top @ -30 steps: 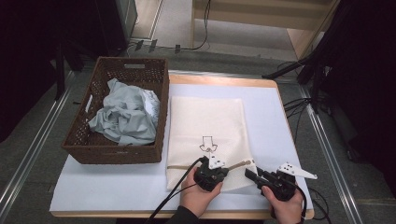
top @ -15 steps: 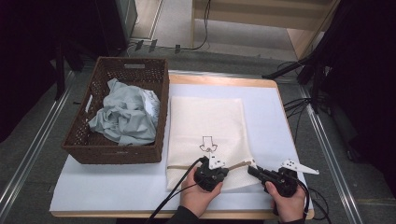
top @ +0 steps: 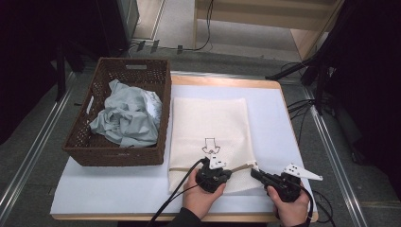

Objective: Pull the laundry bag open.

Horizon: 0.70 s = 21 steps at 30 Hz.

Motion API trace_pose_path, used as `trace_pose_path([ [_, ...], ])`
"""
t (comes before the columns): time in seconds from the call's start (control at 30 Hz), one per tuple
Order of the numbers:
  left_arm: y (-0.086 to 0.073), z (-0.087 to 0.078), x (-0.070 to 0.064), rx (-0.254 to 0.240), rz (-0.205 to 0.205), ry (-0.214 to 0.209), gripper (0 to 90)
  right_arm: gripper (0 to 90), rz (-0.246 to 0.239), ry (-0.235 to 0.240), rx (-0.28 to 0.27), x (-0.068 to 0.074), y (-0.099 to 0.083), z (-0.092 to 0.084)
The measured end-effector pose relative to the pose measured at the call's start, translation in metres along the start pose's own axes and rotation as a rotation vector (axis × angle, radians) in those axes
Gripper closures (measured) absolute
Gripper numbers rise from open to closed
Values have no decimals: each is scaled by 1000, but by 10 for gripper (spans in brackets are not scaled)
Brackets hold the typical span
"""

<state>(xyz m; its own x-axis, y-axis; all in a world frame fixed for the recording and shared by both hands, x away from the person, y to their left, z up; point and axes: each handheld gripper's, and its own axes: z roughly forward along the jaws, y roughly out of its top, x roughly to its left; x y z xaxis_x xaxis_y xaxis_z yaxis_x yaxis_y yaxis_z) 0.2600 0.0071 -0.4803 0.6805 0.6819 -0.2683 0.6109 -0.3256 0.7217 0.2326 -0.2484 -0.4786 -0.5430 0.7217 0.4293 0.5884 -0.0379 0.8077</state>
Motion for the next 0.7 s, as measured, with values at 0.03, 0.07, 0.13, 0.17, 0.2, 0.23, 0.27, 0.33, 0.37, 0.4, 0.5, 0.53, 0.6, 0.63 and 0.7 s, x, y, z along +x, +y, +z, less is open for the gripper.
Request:
trace_pose_path([
  [0.03,1,-1,1,-6,-14,-9,854,876,2,-1,-1,0,0,0],
  [0.07,2,-2,1,-11,-32,-23,847,876,-1,-3,-2,1,-1,0],
  [0.13,6,-4,0,-19,-34,-22,830,876,3,-6,-1,1,-1,0],
  [0.17,9,-5,-1,-26,-38,-24,821,876,2,-6,-3,0,-1,0],
  [0.2,15,-8,-3,-36,-38,-24,801,876,4,-8,-6,1,-2,0],
  [0.23,15,-8,-3,-36,-38,-24,795,876,3,-9,-9,1,-2,0],
  [0.27,18,-9,-4,-45,-38,-24,795,876,3,-9,-9,1,-2,0],
  [0.33,24,-11,-6,-53,-37,-26,786,876,4,-13,-9,2,-3,0],
  [0.37,27,-11,-7,-58,-38,-28,782,876,-1,-12,-14,2,-3,0],
  [0.4,30,-12,-8,-62,-34,-28,776,876,-6,-13,-16,2,-3,0],
  [0.5,38,-12,-11,-69,-33,-29,750,876,-12,-19,-18,2,-3,0],
  [0.53,40,-11,-12,-75,-32,-28,750,876,-14,-19,-19,2,-4,0],
  [0.6,45,-9,-14,-77,-34,-26,738,876,-22,-19,-19,2,-4,1],
  [0.63,47,-8,-15,-76,-32,-28,732,876,-21,-21,-19,2,-4,0],
  [0.7,51,-6,-18,-78,-33,-35,725,876,-18,-22,-18,3,-4,0],
])
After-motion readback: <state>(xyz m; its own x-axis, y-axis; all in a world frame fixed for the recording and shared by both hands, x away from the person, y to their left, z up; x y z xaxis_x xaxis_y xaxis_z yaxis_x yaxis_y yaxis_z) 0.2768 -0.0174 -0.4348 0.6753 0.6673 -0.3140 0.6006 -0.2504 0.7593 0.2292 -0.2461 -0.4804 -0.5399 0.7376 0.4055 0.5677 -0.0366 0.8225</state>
